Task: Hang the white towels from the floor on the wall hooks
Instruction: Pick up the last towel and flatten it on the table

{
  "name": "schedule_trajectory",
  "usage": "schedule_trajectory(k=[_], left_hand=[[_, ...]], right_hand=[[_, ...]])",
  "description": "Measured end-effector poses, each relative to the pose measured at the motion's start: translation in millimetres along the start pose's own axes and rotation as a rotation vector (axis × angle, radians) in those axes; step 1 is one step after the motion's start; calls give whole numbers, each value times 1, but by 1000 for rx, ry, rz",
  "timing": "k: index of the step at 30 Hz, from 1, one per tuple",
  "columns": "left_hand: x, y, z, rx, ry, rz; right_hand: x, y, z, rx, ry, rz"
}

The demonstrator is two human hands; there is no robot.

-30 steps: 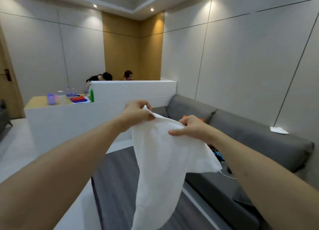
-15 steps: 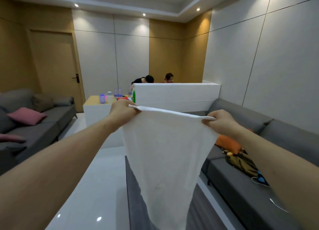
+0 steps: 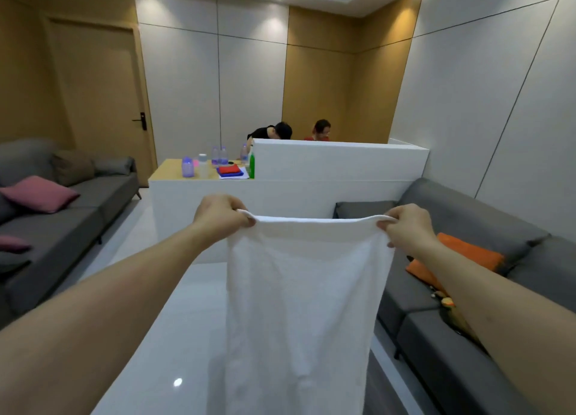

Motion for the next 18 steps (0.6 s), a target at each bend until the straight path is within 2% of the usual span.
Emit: schedule_trajectory(k=[4,9,12,18], left_hand=[[42,4,-13,26,113,74],[61,13,-25,8,210,119],[52,22,-23,25,265,130],[-16,23,4,30,236,62]], right_hand=[[39,-15,1,29,126,-57],[58,-26,-7,56,189,-135],[55,-21,-11,69,207,-165],[11,35,-2,104,162,-195]])
Point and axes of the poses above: each hand's wrist, its own x-axis towards the middle knuckle, its own z-axis out of the palm, y = z × x, the point moved 5 cm from there along x, towards the middle knuckle, and after that the axes turned 5 degrees about -x, right-handed, at the moved point
